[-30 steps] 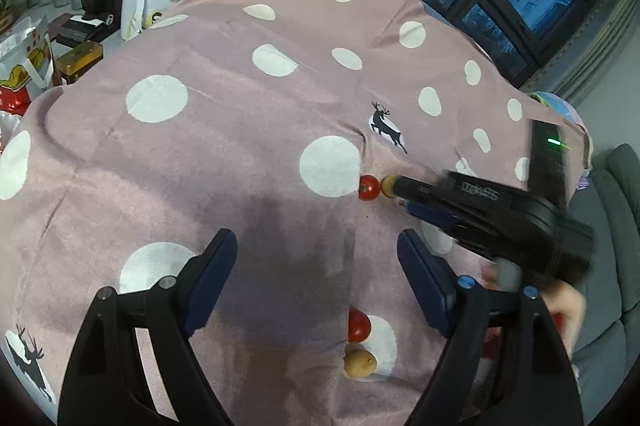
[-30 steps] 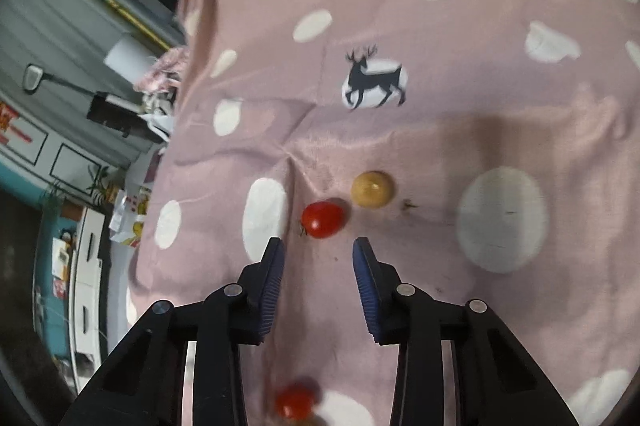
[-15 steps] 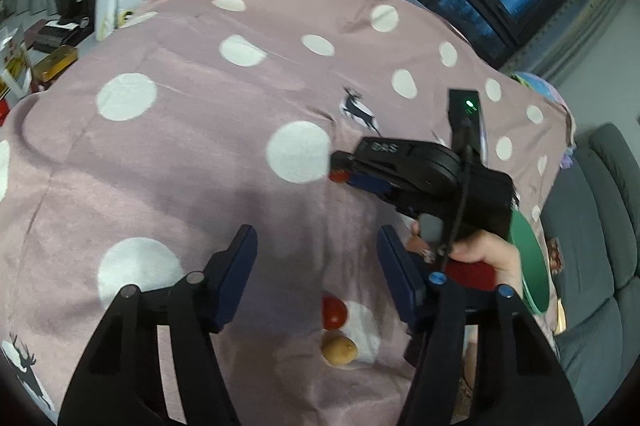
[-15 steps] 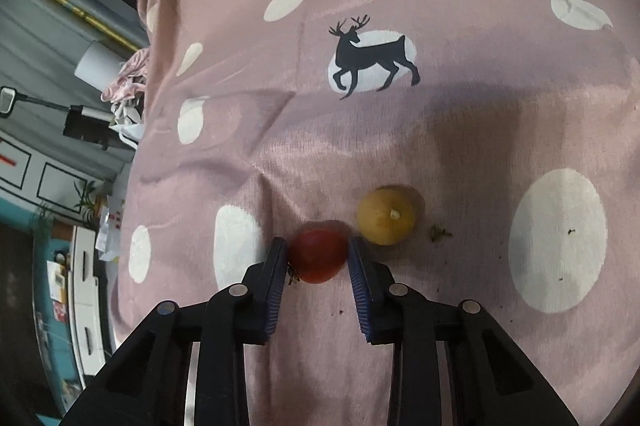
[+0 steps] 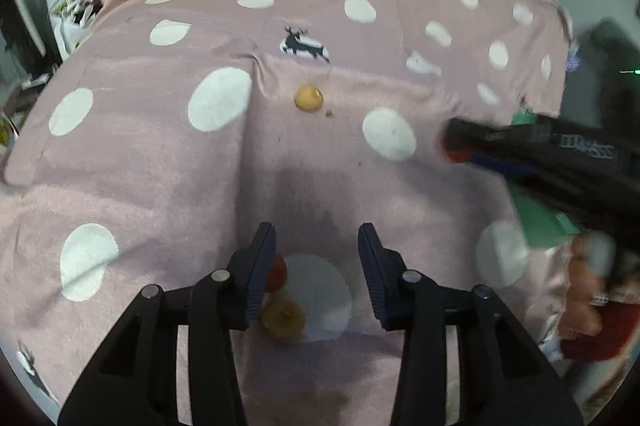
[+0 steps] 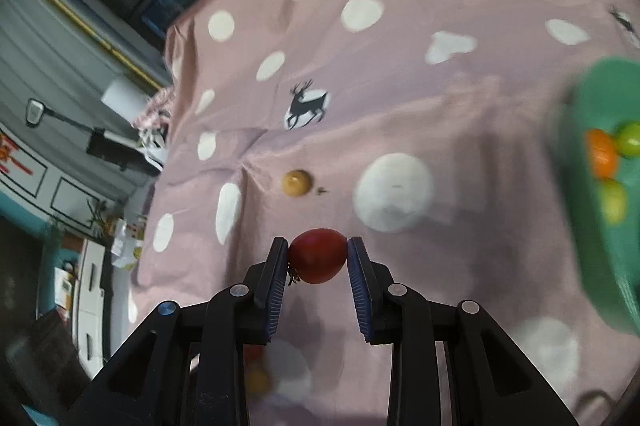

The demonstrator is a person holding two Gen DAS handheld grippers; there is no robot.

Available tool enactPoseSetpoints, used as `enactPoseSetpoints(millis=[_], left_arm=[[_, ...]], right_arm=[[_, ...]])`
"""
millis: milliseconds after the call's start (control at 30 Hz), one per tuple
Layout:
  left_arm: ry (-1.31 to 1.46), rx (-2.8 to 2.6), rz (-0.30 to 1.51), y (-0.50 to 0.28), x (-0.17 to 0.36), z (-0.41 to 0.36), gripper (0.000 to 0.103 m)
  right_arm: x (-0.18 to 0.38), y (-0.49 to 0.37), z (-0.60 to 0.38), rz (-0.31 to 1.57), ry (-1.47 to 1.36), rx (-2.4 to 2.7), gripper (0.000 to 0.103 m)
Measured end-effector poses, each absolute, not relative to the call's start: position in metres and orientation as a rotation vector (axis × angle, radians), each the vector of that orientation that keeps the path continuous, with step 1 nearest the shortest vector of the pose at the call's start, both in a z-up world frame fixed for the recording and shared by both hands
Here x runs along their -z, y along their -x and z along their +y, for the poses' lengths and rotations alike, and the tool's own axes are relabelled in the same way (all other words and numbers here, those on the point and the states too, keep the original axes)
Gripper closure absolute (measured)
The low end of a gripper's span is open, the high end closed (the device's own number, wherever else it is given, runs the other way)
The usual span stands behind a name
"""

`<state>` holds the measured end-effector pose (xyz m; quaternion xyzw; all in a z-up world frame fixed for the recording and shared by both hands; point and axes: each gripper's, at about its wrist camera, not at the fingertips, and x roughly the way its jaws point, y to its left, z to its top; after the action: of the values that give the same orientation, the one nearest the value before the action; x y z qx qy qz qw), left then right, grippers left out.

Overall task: Organize fruits
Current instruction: 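Grasp a red cherry tomato with the right gripper while left gripper grasps another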

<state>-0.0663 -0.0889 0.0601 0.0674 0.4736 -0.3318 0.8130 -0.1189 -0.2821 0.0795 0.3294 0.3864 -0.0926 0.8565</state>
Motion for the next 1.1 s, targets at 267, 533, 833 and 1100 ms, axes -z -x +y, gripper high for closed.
enactPoseSetpoints(millis=[267, 533, 833, 1100], left_arm=[[-0.290, 0.619, 1.029, 0.076, -0.037, -0.106, 0.067], [-0.361, 0.515, 0.948, 0.083, -0.041, -0.106, 0.066], [-0.363, 0.469, 0.987, 0.072, -0.031, -0.104, 0.066], [-0.401, 0.451, 0.972, 0.073, -0.026, -0.109, 0.067]], right_arm=[[-0.088, 0.154, -0.314, 0.723, -0.700, 0.264, 0.072], [-0.088, 0.165, -0.320, 0.711, -0.714, 0.265, 0.072], [-0.092, 0.168, -0.318, 0.700, -0.704, 0.249, 0.072], [-0.094, 0.169, -0.319, 0.697, -0.709, 0.244, 0.072]])
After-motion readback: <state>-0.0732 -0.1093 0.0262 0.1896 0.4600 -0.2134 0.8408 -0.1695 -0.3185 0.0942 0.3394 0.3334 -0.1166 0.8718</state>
